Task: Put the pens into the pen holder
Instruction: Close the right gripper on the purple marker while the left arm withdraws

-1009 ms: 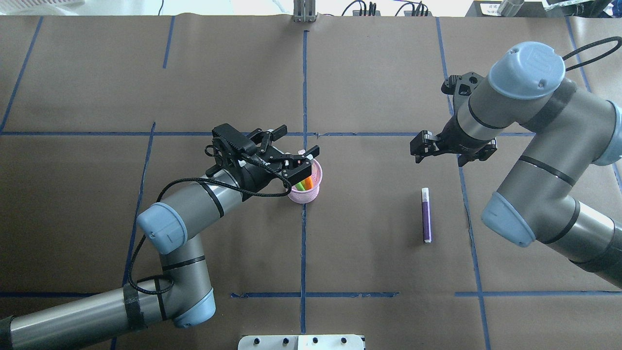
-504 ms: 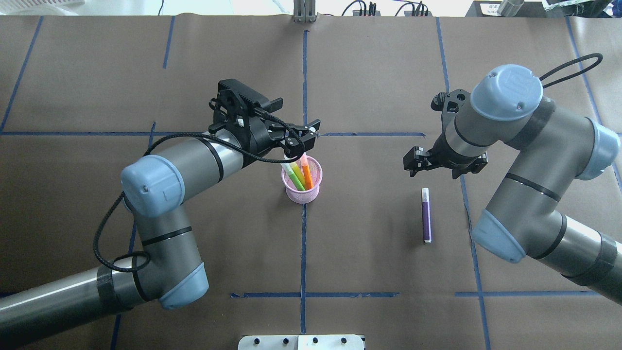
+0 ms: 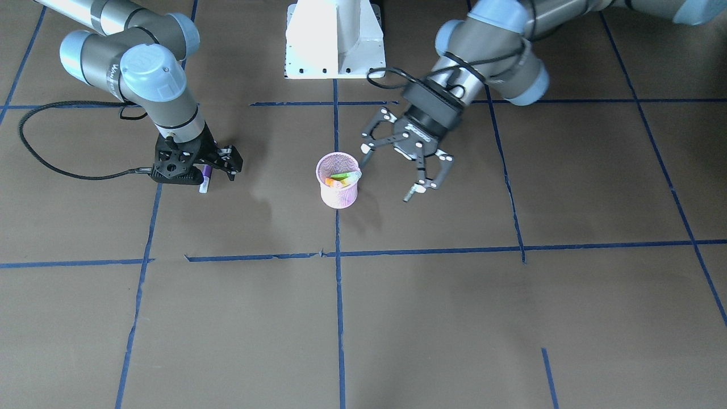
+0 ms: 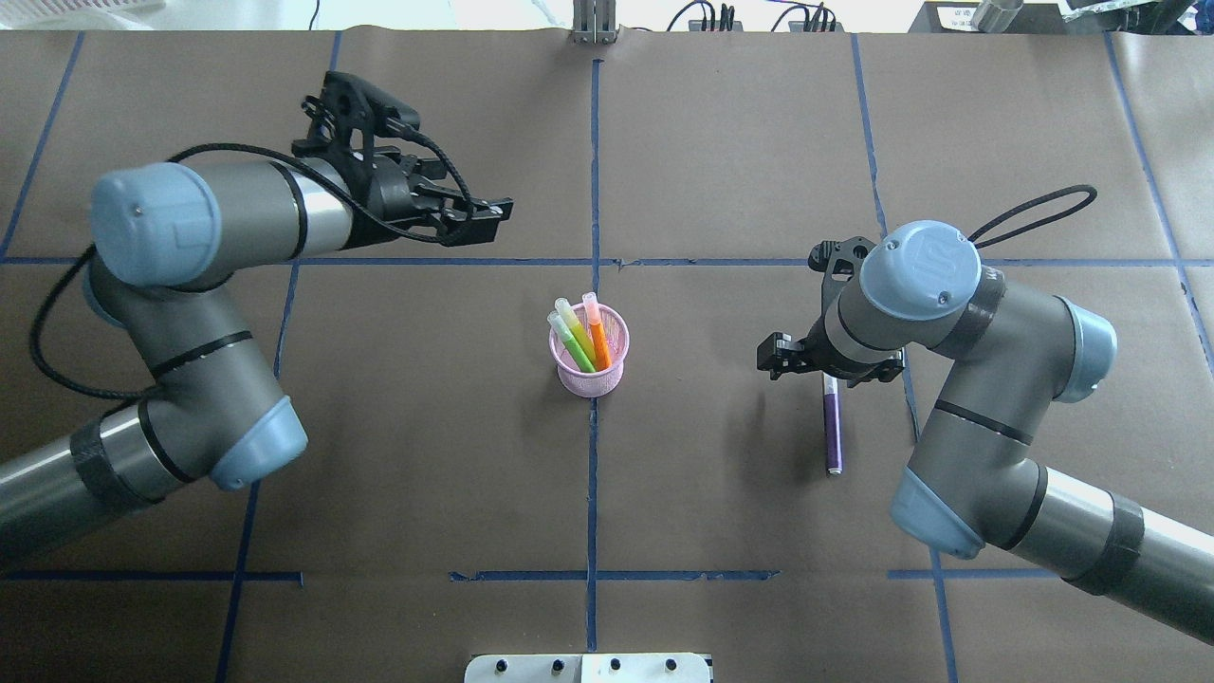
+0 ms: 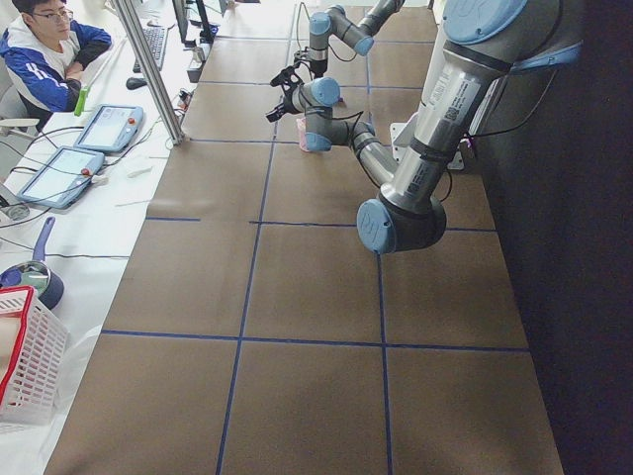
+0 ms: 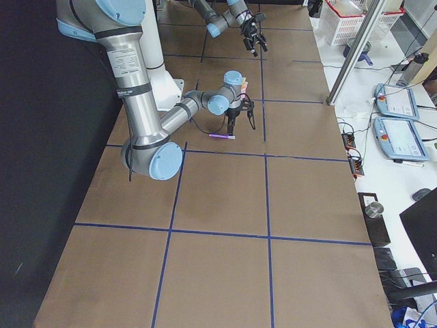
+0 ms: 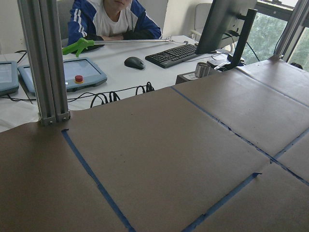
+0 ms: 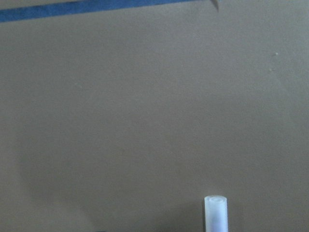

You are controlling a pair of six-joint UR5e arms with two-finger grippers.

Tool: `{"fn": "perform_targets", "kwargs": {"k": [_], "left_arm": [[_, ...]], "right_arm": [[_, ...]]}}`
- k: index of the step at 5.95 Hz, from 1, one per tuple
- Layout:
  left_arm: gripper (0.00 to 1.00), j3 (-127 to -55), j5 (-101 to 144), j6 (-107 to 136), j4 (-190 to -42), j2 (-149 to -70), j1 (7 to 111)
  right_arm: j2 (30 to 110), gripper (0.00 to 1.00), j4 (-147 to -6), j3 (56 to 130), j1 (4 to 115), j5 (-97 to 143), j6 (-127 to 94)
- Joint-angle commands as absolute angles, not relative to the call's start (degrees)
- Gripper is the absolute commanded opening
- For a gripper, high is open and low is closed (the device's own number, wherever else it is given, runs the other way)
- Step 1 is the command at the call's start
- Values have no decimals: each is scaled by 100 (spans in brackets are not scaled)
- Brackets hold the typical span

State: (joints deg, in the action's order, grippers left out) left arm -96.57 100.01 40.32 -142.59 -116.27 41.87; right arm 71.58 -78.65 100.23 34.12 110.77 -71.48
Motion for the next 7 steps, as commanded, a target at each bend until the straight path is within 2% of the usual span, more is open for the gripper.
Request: {"fn": "perform_targets", "kwargs": {"k": [1,3,4,5,6,7], "left_arm": [[100,-9650,10765,3999,-14221,-11304,4736],[100,-9650,10758,3841,-14238,-11259,4737],[100,-9650,10749,3823,-14238,-11259,4746],[100,-9642,10749,3823,-14256,-11233,4746],[100,-9642,10749,3823,-14265,-11224,4746],[100,-9642,10749,3815,-14265,-11224,4746]], "right_arm": [[7269,100,-7628,9984,3384,11109,-7146],[7409,100,-7603,9984,3384,11109,-7110],[7427,97,-7629,9984,3392,11109,-7110],[7418,91,-7638,9993,3445,11144,-7102],[7418,71,-7638,9984,3471,11153,-7110],[7427,44,-7646,9984,3472,11153,-7110]]}}
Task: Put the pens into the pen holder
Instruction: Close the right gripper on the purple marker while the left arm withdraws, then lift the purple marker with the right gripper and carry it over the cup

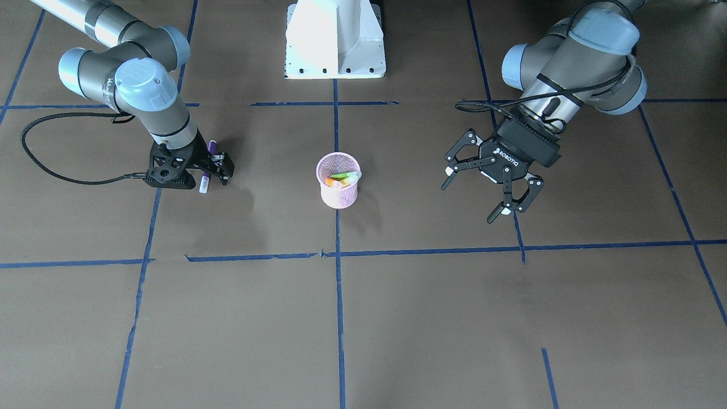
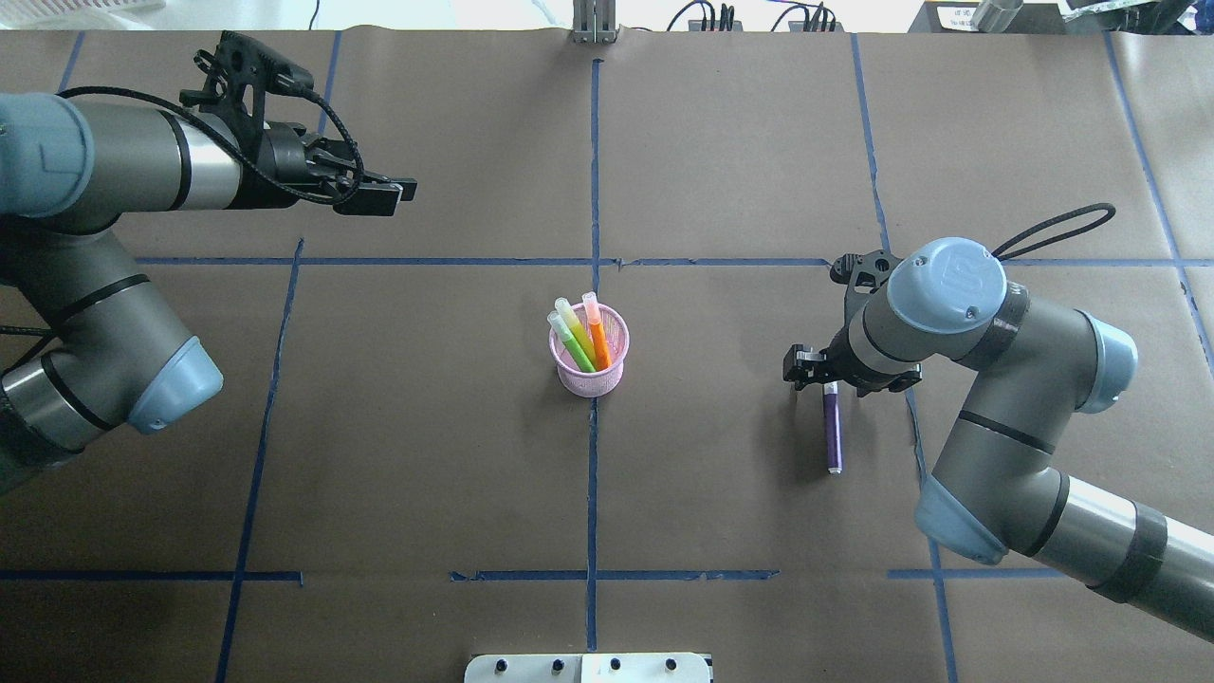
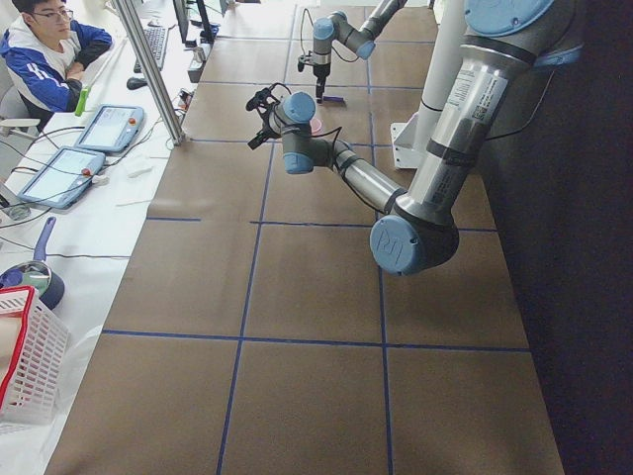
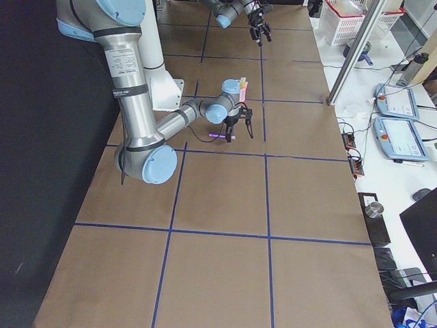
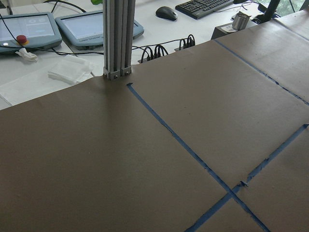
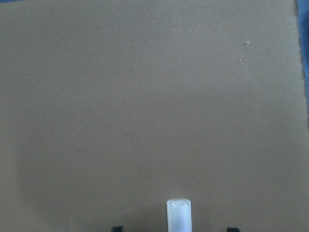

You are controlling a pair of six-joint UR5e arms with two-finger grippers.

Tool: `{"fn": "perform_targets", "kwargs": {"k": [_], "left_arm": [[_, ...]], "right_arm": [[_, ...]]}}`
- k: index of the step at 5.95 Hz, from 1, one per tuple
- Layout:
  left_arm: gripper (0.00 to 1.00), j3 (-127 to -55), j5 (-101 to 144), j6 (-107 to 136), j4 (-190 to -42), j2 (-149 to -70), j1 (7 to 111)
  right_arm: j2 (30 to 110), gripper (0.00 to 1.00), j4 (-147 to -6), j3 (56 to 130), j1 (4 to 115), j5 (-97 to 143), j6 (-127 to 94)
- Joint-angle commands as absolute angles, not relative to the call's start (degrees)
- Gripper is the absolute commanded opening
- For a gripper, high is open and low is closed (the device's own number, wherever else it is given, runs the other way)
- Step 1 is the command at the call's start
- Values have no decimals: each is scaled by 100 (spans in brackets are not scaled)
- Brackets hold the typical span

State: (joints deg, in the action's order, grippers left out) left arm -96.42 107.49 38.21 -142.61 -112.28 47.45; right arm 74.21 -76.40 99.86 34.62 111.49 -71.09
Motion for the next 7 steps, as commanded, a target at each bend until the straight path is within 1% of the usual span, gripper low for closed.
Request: {"fn": "perform_targets", "kwargs": {"k": [1,2,3,4,5,6,7], "left_arm": [[100,-9642,10749,3658,-14265,-11224,4737],[100,-9633,10749,3656,-14265,-11215,4737],[100,-9642,10749,3656,-14265,-11224,4737],[100,-9633,10758,3648,-14247,-11215,4746],[100,-9624,10775,3630,-14151,-11119,4790],[100,-9607,11167,3630,-13776,-10875,5016],[100,-9580,11971,3595,-13033,-10872,5593]], "right_arm": [[7435,34,-7646,9976,3472,11145,-7110],[7453,25,-7646,9984,3472,11136,-7110],[7436,4,-7646,10002,3480,11153,-7102],[7409,0,-7646,10089,3507,11153,-7102],[7348,0,-7612,10403,3481,11005,-7197],[7191,0,-7577,10798,3524,10717,-7198],[7085,0,-7567,11141,3681,10601,-7190]]}}
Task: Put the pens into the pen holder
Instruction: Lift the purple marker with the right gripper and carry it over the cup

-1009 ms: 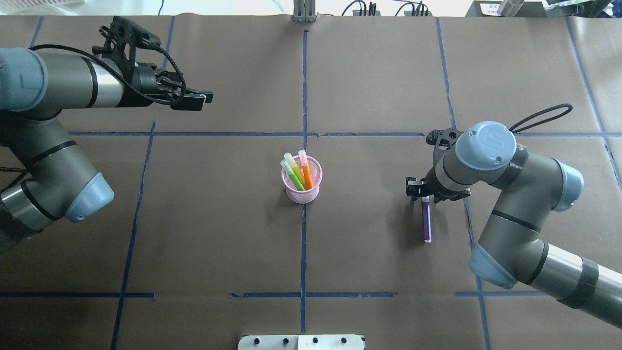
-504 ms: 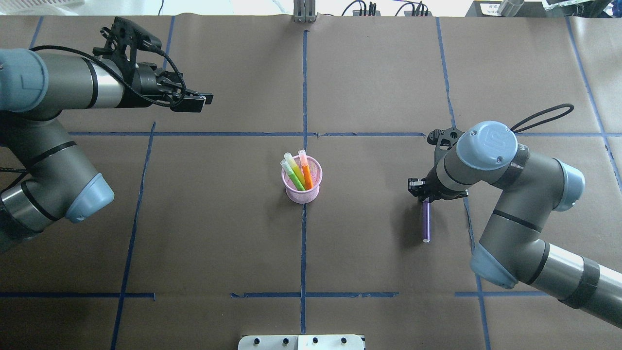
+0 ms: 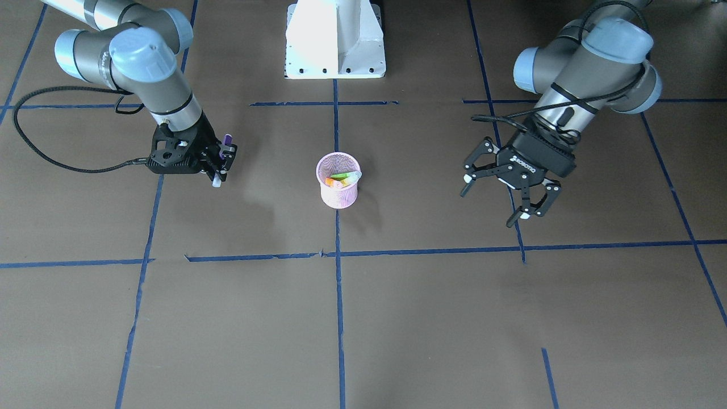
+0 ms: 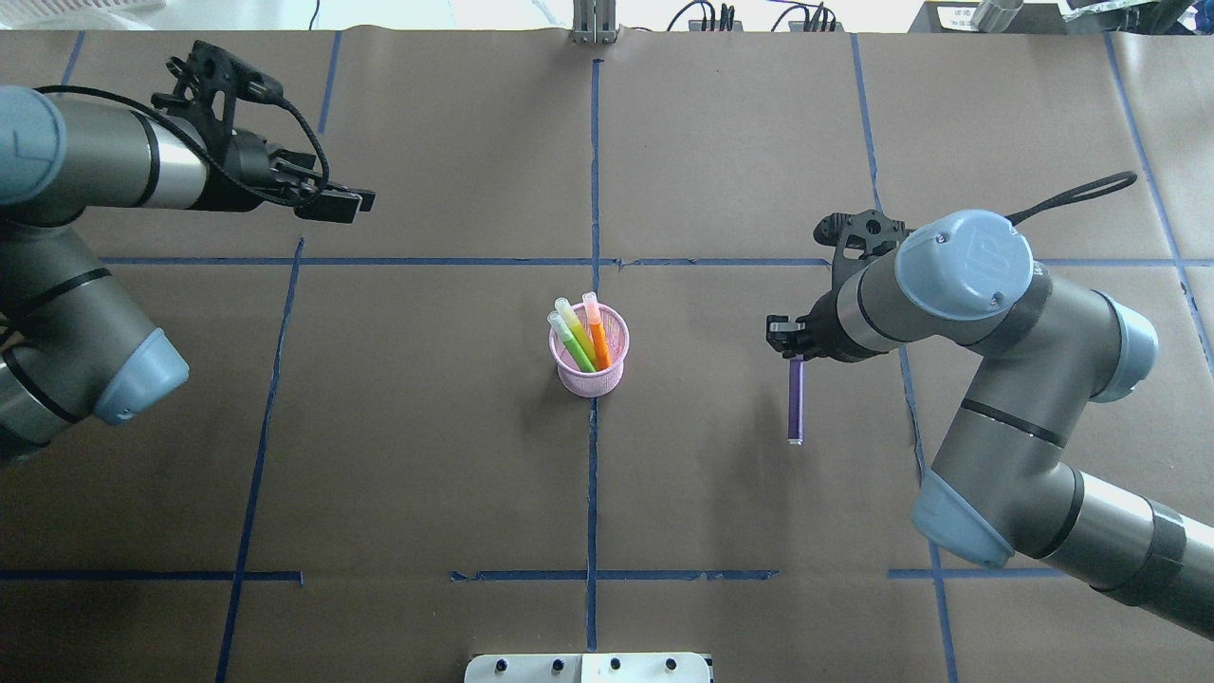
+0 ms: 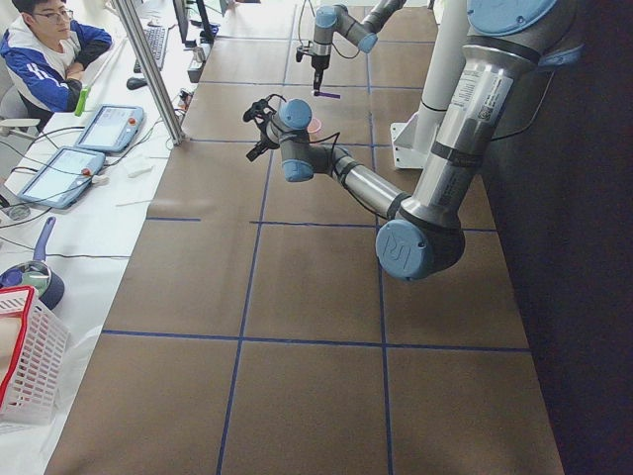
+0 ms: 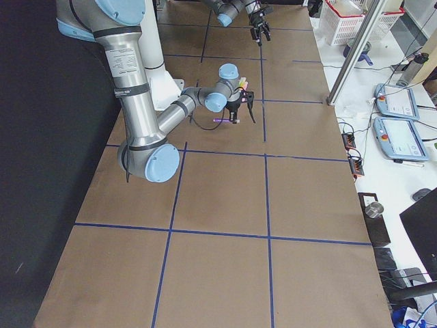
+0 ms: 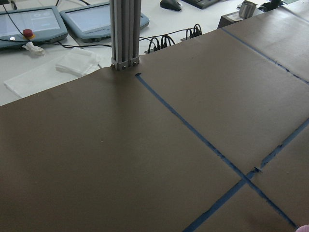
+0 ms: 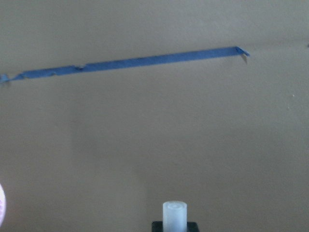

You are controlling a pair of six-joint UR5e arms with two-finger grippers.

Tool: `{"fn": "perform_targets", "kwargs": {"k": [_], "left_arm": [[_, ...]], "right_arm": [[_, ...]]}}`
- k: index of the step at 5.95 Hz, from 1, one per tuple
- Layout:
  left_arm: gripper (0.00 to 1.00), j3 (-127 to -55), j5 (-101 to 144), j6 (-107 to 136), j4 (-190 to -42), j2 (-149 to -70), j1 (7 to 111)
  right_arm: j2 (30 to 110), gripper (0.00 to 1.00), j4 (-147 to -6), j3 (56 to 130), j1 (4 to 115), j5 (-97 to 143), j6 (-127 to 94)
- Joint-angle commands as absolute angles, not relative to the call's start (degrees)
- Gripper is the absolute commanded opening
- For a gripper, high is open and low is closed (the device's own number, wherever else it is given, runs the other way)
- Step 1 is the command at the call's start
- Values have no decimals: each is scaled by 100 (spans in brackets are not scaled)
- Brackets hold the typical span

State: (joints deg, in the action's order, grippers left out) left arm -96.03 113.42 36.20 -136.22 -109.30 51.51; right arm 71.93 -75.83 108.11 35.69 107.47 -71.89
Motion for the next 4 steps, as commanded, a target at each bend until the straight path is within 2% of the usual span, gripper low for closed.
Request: {"fn": "perform_targets", "kwargs": {"k": [1,3,4], "left_arm": [[100,-9528,12371,3342,-12399,-10863,5860],[100,-9510,12770,2109,-11578,-10628,6641],[100,-9466,12762,1857,-11427,-10609,6705]], "right_arm": [[6553,0,-7567,11258,3683,10060,-7207],[6049,0,-7428,11433,3299,8361,-7110],[6082,0,-6348,11426,2669,7175,-7006]]}}
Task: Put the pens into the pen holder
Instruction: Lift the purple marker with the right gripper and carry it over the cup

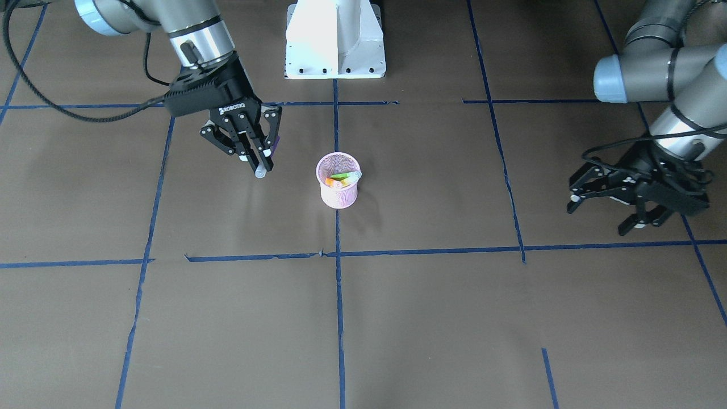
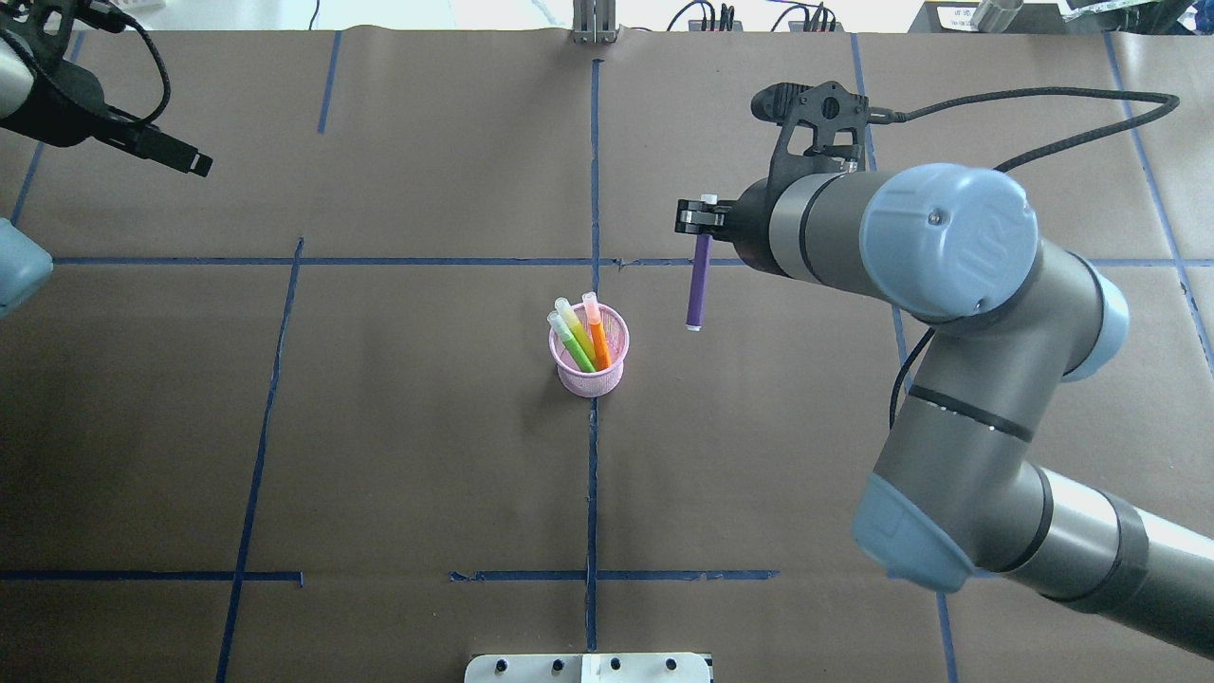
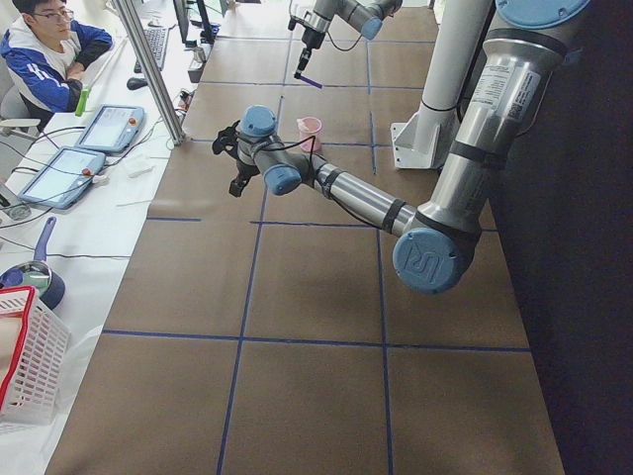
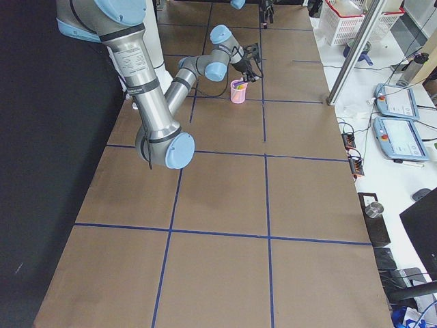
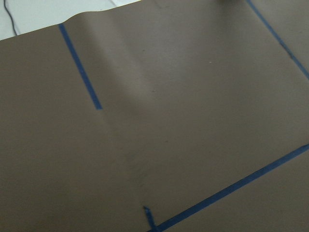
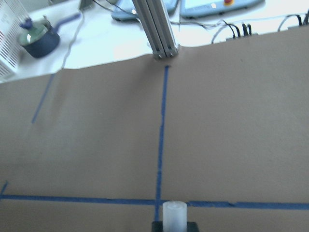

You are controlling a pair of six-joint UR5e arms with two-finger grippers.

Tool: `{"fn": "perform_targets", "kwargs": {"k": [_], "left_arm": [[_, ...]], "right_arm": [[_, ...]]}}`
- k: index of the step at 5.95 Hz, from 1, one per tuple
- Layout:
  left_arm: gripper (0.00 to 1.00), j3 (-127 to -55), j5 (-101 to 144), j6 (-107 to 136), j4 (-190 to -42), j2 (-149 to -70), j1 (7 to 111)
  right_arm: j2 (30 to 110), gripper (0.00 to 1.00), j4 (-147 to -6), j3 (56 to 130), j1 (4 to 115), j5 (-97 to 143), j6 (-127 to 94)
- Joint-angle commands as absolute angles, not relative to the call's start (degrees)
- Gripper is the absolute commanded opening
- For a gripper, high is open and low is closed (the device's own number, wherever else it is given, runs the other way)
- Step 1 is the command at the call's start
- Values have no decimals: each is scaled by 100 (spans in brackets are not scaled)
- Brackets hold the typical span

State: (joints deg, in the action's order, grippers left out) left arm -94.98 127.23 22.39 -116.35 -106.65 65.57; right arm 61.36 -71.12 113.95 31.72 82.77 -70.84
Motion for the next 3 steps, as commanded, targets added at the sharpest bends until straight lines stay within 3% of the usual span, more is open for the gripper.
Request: {"fn": "perform_targets", "kwargs": {"k": [1,3], "left_arm": [[100,-9396,12770,1750,-11400,-10608,6819],[100,-8984,12771,821,-10334,-10626,7118]], "right_arm": [[6291,0,-5563,11382,2150,6458,-6370],[6258,0,-5520,11050,1750,5654,-5697]]}}
